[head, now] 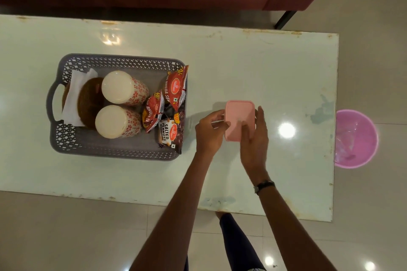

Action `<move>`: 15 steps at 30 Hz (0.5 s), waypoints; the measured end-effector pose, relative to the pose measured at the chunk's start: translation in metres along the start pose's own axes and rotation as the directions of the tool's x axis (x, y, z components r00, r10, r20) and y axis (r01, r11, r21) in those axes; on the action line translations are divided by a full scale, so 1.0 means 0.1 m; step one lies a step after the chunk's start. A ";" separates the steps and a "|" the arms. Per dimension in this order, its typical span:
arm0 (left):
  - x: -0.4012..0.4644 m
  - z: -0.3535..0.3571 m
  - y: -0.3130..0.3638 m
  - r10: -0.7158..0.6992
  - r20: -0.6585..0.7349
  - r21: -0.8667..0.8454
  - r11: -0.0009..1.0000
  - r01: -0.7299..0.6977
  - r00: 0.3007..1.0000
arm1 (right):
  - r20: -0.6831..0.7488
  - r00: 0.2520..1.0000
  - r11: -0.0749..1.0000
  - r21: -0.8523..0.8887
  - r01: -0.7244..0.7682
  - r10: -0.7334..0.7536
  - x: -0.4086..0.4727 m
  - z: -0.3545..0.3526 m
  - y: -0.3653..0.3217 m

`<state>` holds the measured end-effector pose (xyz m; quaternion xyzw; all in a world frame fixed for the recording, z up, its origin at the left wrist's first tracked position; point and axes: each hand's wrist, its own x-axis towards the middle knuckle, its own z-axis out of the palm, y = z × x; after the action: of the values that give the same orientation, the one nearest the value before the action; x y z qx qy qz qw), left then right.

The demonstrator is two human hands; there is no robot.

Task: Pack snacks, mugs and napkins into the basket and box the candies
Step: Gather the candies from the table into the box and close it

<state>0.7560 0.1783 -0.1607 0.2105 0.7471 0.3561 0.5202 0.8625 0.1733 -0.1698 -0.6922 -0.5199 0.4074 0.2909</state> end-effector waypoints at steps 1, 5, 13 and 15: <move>0.00 0.03 0.00 -0.010 0.002 0.004 1.000 0.010 1.000 | -0.009 0.992 0.984 0.127 -0.127 0.129 0.01 -0.10 0.01; -0.01 0.10 -0.03 -0.033 -0.005 0.003 0.999 0.033 0.999 | 0.063 0.952 0.921 0.241 -0.305 0.299 0.13 -0.38 0.19; 0.03 0.16 -0.05 0.024 -0.066 0.111 0.994 -0.017 0.997 | 0.060 0.942 0.910 0.245 -0.333 0.329 0.20 -0.39 0.27; 0.01 0.18 -0.04 0.040 -0.081 0.136 0.990 -0.029 0.996 | 0.064 0.937 0.905 0.246 -0.347 0.342 0.21 -0.40 0.25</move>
<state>0.7724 0.1816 -0.1676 0.2432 0.7868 0.3222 0.4669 0.9119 0.1870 -0.1764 -0.7262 -0.3358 0.5221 0.2953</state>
